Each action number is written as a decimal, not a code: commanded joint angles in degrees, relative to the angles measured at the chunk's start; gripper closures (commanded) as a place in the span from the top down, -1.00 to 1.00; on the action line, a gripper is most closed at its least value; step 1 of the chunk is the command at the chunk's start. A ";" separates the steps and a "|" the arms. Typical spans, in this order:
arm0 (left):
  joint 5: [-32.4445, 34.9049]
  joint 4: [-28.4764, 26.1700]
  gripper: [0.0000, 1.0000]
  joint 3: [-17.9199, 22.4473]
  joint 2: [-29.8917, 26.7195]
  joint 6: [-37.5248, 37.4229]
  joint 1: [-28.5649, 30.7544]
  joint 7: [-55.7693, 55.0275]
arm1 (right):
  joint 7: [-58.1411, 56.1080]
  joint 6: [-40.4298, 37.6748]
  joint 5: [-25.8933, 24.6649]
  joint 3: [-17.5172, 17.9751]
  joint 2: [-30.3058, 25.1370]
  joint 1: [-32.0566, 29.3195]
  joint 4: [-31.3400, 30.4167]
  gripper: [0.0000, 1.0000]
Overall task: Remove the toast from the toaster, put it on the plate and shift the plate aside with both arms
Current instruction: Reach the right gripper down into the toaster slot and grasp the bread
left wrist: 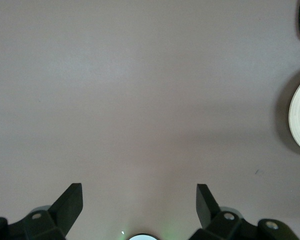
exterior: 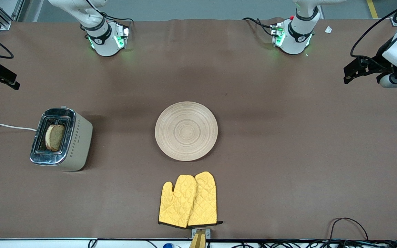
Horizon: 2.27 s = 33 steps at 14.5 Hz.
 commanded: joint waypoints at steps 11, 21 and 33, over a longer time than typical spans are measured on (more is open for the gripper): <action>-0.03 1.12 1.00 -0.07 1.00 -1.16 0.25 0.54 | -0.85 4.02 0.95 -0.96 9.97 -1.46 -0.09 1.00; -0.03 1.04 1.00 -0.07 0.92 -1.16 0.34 0.27 | -5.15 14.94 5.34 -0.88 24.84 -4.01 -2.73 0.52; -0.12 1.12 1.00 -0.16 0.83 -1.16 1.66 0.45 | -7.19 11.10 5.34 -0.35 20.64 -0.69 1.21 -0.82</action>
